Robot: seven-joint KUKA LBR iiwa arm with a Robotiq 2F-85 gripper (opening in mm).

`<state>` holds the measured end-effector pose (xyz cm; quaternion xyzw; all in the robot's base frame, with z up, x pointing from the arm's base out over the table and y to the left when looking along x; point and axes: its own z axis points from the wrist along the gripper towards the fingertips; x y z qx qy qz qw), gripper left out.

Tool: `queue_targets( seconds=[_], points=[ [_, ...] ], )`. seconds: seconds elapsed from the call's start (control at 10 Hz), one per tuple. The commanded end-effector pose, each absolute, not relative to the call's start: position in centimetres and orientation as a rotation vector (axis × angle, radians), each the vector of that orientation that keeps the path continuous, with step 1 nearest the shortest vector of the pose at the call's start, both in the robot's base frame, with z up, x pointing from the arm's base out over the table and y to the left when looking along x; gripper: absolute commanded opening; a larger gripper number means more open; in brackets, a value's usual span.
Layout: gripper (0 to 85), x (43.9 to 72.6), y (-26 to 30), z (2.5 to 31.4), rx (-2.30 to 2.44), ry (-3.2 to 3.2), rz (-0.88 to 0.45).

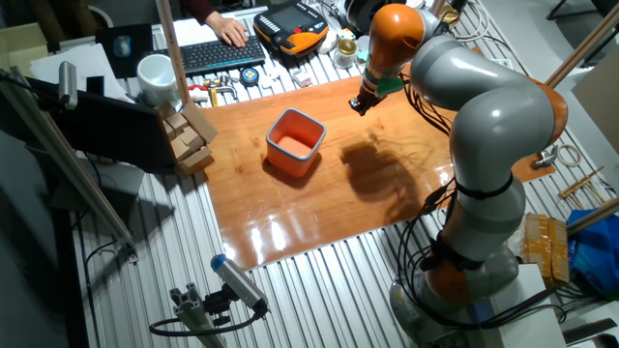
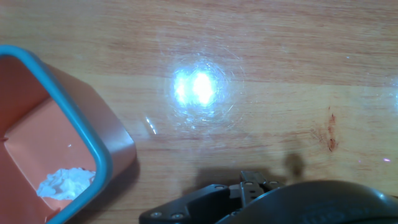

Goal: Put the garbage in the trash can

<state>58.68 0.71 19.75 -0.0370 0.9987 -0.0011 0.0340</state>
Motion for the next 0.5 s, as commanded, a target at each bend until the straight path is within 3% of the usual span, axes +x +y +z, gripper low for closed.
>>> queue_targets(
  seconds=[0.0, 0.4],
  points=[
    [0.0, 58.67, 0.71, 19.75, -0.114, 3.072, -0.004],
    [0.0, 58.61, 0.82, 19.67, -0.112, 3.072, -0.001]
  ],
)
